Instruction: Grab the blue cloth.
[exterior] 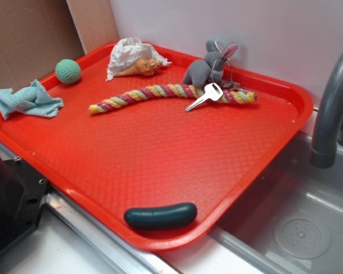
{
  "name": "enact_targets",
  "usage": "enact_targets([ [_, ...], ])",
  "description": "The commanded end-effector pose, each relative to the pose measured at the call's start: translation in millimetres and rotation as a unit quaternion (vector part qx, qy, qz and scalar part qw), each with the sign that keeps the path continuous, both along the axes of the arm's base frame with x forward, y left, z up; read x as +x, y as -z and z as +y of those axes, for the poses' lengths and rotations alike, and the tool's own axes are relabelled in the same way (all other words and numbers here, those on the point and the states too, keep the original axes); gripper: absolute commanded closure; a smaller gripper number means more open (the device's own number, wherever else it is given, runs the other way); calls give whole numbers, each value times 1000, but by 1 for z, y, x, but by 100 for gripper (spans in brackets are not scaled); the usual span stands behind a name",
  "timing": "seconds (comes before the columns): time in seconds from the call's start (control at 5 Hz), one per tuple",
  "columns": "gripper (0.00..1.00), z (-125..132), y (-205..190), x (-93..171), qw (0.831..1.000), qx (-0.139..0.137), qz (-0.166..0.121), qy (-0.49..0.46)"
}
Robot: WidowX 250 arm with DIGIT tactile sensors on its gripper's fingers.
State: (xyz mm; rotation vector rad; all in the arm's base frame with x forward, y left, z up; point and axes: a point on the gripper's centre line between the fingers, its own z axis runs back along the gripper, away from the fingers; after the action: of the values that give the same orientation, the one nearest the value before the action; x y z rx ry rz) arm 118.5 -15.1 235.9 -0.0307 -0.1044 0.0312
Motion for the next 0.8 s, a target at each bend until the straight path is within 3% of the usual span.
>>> enact_targets([
  [0.0,0,99,67,25,974,43,-15,-221],
  [0.2,0,146,90,32,938,44,-41,-341],
  [0.4,0,172,125,32,888,70,-27,-454],
  [0.6,0,175,156,38,824,75,-18,-561],
])
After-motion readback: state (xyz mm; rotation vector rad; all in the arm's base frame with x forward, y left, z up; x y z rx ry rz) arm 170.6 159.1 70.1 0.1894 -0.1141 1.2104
